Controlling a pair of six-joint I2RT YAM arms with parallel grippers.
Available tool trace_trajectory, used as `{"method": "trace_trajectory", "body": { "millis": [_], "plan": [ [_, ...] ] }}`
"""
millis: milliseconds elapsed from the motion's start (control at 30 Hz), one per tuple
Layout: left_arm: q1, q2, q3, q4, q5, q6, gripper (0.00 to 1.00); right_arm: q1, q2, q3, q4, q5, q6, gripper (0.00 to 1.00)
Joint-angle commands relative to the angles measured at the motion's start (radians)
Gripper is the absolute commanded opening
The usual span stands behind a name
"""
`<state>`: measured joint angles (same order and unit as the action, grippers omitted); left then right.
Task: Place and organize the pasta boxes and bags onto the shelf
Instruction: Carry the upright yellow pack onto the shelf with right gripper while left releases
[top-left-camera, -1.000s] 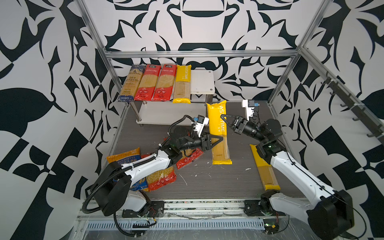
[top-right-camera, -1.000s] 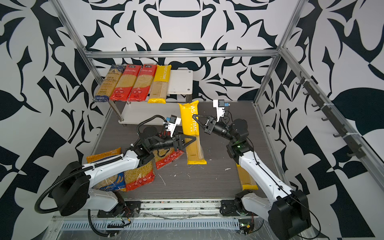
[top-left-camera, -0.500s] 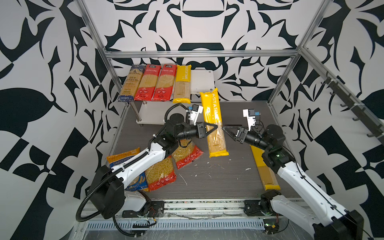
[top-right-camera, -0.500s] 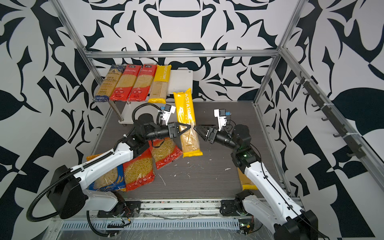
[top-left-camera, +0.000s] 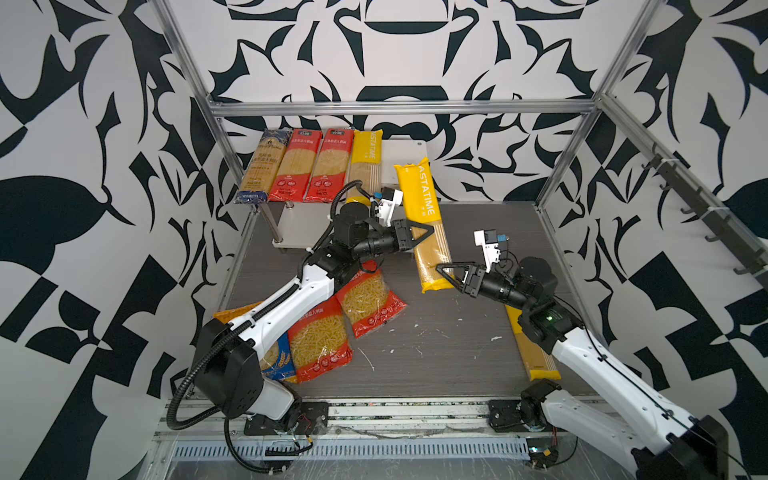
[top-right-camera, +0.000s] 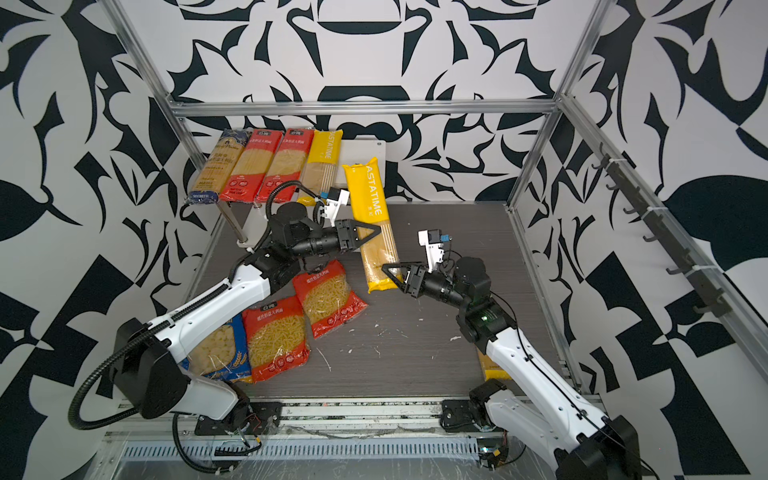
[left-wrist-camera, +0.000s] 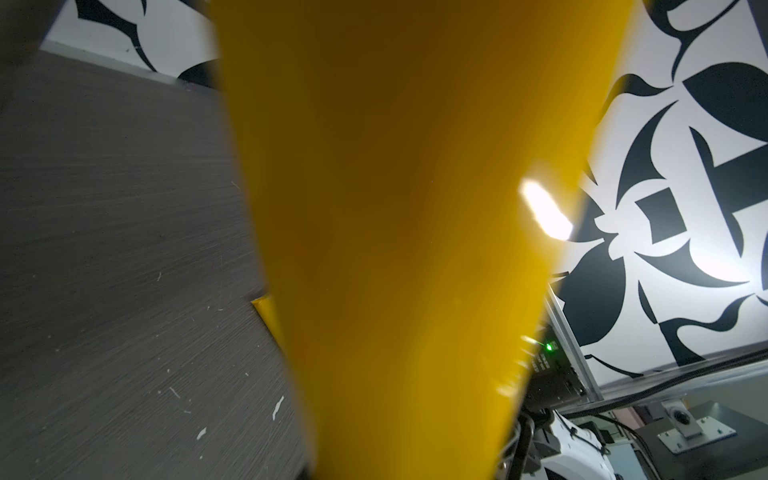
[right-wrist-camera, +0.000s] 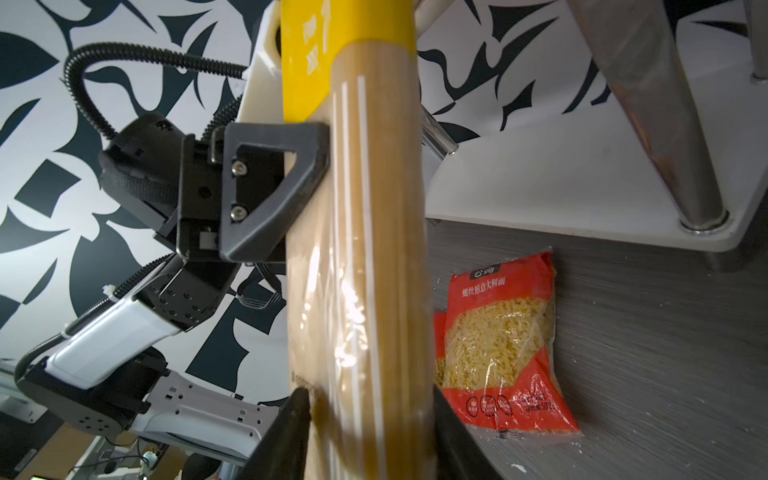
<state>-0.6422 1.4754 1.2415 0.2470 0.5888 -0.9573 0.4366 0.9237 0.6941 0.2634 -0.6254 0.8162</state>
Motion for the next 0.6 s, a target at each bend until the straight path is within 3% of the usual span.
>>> {"method": "trace_trajectory", "body": {
  "millis": [0, 67, 200, 367, 567],
  "plan": [
    [0.007, -0.016, 0.087, 0.054, -0.002, -0.019, 0.19, 0.004, 0.024, 0.012, 0.181, 0.064, 0.065, 0.3],
    [0.02, -0.009, 0.104, 0.026, -0.015, -0.033, 0.26, 0.004, 0.042, 0.019, 0.229, 0.081, 0.095, 0.21],
    [0.044, 0.002, 0.142, -0.028, -0.029, -0.049, 0.52, 0.004, 0.083, 0.072, 0.295, 0.133, 0.15, 0.01],
    [0.064, -0.035, 0.132, -0.118, -0.07, -0.041, 0.73, 0.003, 0.161, 0.175, 0.341, 0.222, 0.238, 0.0],
    [0.078, -0.192, -0.023, -0.269, -0.224, -0.006, 0.79, 0.003, 0.315, 0.418, 0.188, 0.279, 0.302, 0.0]
  ]
}}
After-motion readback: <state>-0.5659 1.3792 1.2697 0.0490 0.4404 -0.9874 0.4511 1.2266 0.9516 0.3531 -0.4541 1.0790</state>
